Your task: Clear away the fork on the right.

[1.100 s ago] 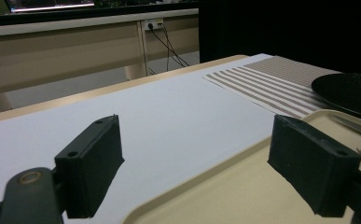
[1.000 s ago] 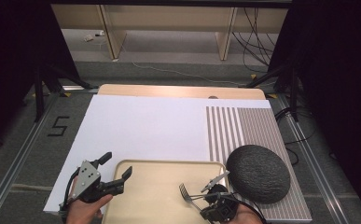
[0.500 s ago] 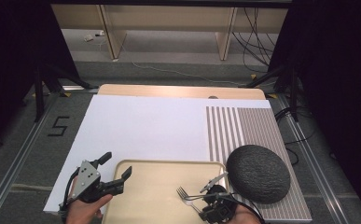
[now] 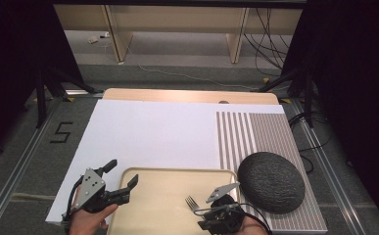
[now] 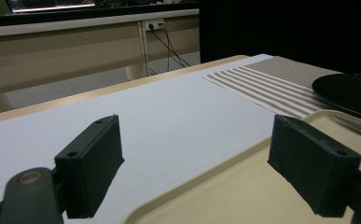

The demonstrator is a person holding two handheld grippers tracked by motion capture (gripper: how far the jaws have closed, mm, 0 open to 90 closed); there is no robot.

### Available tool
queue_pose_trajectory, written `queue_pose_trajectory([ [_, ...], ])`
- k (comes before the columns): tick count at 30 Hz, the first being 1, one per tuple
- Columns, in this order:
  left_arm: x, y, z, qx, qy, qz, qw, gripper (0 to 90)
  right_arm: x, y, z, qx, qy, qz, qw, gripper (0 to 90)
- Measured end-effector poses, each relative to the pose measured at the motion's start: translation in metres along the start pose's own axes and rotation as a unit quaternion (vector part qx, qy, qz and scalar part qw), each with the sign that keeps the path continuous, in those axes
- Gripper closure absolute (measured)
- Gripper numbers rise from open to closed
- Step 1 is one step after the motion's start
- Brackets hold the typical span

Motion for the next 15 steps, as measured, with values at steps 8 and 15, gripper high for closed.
queue_pose_trajectory([
  [8, 0.000, 0.000, 0.000, 0.000, 0.000, 0.000, 1.0000, 17.0, 0.008, -0.002, -0.005, -0.033, -0.015, -0.017, 0.9992, 88.5],
  [15, 0.000, 0.000, 0.000, -0.001, 0.000, 0.000, 1.0000, 17.1, 0.012, -0.004, -0.006, -0.038, -0.025, -0.035, 0.9984, 90.0],
])
Point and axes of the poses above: each handheld gripper's, and its own axes: x roughly forward along the jaws, y roughly out of its top, z roughly to its right, the point moved 2 cm from there along x, roughly forward along the jaws, and after that the axes turned 2 degrees about -y, right-handed, at the moved point
